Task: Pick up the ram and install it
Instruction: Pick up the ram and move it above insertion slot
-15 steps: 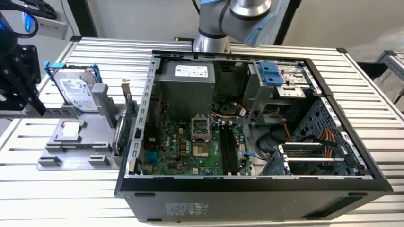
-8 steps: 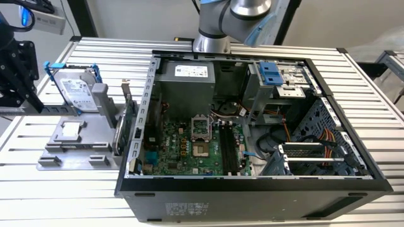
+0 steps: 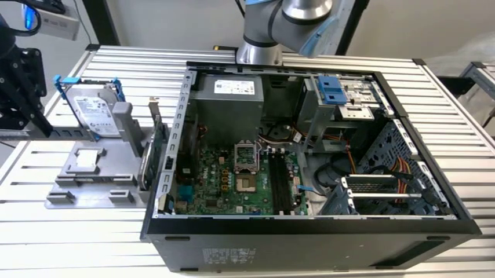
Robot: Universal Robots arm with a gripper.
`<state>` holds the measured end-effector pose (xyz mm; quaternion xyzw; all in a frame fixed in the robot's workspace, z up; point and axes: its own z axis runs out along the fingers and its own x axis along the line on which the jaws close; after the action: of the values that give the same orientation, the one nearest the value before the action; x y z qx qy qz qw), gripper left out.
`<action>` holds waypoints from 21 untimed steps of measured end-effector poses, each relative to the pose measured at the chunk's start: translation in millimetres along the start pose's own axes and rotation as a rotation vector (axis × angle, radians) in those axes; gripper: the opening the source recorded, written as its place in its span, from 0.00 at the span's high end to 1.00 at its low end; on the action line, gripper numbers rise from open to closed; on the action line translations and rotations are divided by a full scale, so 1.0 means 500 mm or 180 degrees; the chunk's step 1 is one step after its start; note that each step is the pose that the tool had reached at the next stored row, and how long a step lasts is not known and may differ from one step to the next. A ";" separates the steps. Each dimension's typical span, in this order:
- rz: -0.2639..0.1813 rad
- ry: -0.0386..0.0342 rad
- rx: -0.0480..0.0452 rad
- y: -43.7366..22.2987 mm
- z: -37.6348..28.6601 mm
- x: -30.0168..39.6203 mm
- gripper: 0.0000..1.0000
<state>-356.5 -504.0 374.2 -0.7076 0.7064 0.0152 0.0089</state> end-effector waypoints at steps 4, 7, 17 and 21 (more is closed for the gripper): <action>0.0000 0.0000 0.0000 -0.004 0.000 0.000 1.00; 0.0000 0.0000 0.0000 -0.008 0.000 0.000 1.00; 0.0000 0.0000 0.0000 -0.008 -0.009 0.000 1.00; 0.0000 0.0000 0.0000 -0.008 -0.028 -0.001 1.00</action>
<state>-352.3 -504.0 388.3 -0.7076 0.7064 0.0152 0.0088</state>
